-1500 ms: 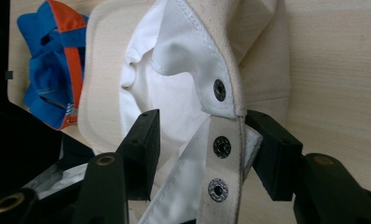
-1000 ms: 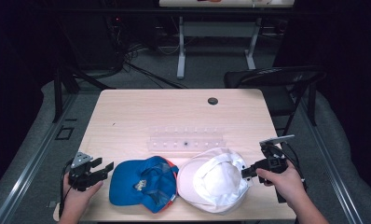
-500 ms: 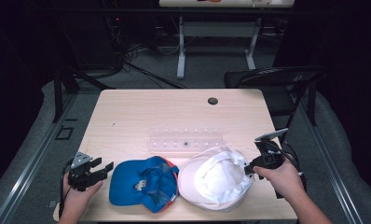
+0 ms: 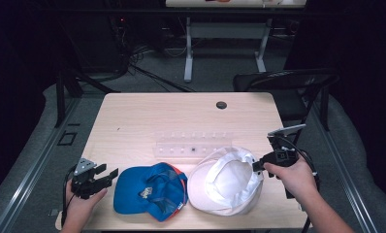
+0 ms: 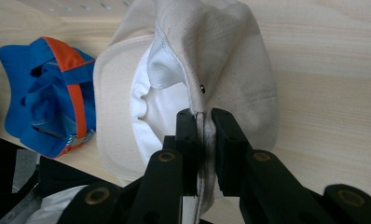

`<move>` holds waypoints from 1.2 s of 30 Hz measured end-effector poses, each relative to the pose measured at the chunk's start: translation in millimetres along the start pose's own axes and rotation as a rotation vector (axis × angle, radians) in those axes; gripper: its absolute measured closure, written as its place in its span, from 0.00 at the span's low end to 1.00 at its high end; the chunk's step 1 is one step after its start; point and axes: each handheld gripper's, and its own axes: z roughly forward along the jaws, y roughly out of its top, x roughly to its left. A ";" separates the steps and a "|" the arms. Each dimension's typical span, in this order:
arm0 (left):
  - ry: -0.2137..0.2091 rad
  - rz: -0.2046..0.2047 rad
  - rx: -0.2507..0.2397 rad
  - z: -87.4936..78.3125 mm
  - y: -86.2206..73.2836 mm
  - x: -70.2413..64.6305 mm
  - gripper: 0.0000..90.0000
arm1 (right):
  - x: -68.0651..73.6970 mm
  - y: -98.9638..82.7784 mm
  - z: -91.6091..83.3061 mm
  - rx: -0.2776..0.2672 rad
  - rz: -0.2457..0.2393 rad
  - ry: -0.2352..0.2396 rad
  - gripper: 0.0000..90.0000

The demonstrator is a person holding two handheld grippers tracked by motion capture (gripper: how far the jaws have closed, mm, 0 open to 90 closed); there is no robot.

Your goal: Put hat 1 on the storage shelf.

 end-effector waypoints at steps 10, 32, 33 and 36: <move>-0.002 0.019 -0.011 0.3 -0.2 -1.3 0.50 | 19.5 6.2 -22.4 -0.021 -0.029 0.099 0.91; -0.017 -0.007 -0.029 1.9 -0.3 -2.4 0.47 | 39.4 17.7 -39.1 -0.028 -0.010 0.279 0.91; -0.017 -0.007 -0.029 1.9 -0.3 -2.4 0.47 | 39.4 17.7 -39.1 -0.028 -0.010 0.279 0.91; -0.028 -0.012 -0.028 1.8 0.0 -2.5 0.47 | 41.7 18.7 -41.4 -0.035 -0.001 0.311 0.91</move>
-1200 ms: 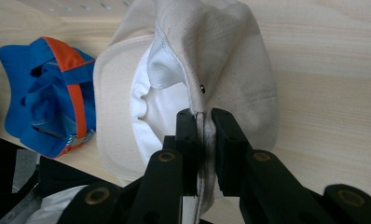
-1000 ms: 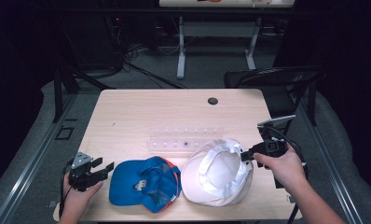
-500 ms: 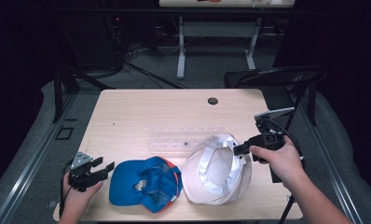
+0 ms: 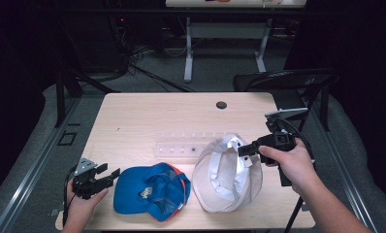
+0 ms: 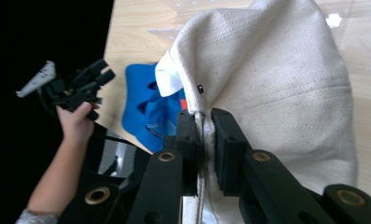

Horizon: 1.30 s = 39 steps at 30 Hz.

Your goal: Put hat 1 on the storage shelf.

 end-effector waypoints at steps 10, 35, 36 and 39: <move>-0.097 -0.048 -0.040 1.8 2.8 -6.5 0.43 | 14.6 5.8 -12.2 -0.048 -0.022 0.047 0.91; -0.144 0.066 -0.141 -15.4 29.2 -53.3 0.46 | 60.4 48.7 -20.3 -0.139 -0.030 0.119 0.91; -0.160 0.071 -0.144 -16.8 30.7 -55.5 0.46 | 62.7 50.7 -20.0 -0.145 -0.033 0.120 0.91; -0.181 0.109 -0.164 -18.4 34.8 -63.4 0.48 | 68.7 57.1 -19.0 -0.161 -0.030 0.129 0.91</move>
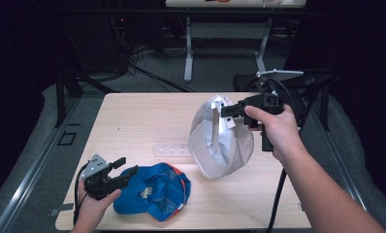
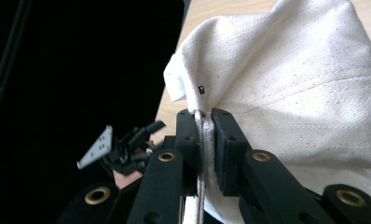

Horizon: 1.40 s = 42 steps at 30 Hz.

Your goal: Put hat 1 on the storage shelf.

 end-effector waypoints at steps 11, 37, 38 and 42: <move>-0.022 0.130 0.034 17.1 16.4 -26.9 0.58 | 14.1 19.8 22.1 -0.007 0.010 -0.001 0.91; -0.036 0.277 0.107 105.1 39.2 -106.1 0.47 | 33.3 47.6 63.1 -0.046 0.041 0.021 0.91; -0.036 0.277 0.107 105.1 39.2 -106.1 0.47 | 33.3 47.6 63.1 -0.046 0.041 0.021 0.91; 0.034 0.308 0.110 116.1 44.2 -113.5 0.49 | 35.5 48.3 65.2 -0.043 0.034 0.015 0.91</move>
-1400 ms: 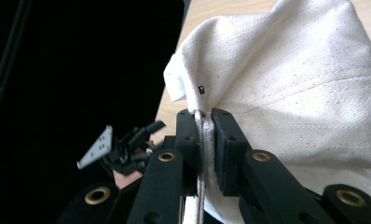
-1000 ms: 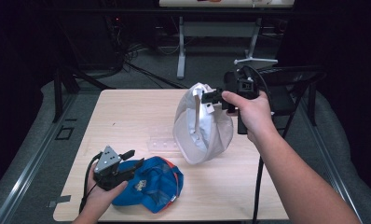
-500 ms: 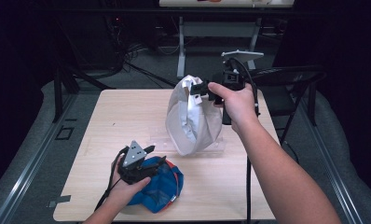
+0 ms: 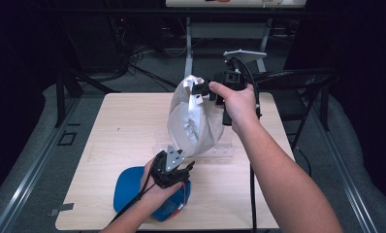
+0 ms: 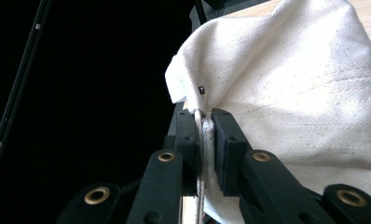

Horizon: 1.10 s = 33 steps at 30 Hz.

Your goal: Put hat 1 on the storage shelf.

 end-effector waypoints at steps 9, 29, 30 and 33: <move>0.024 -0.008 0.023 -2.7 1.4 16.1 0.78 | 1.4 -0.6 -0.1 -0.002 -0.005 -0.001 0.91; -0.088 -0.090 -0.008 -13.5 -8.7 70.2 0.91 | 19.0 0.8 14.6 -0.001 -0.049 -0.030 0.91; -0.095 -0.103 -0.007 -12.8 -10.0 72.0 0.91 | 18.7 0.6 15.7 0.004 -0.050 -0.034 0.91; -0.123 -0.138 -0.012 -8.4 -13.9 74.5 0.91 | 15.6 -0.1 19.6 0.011 -0.047 -0.044 0.91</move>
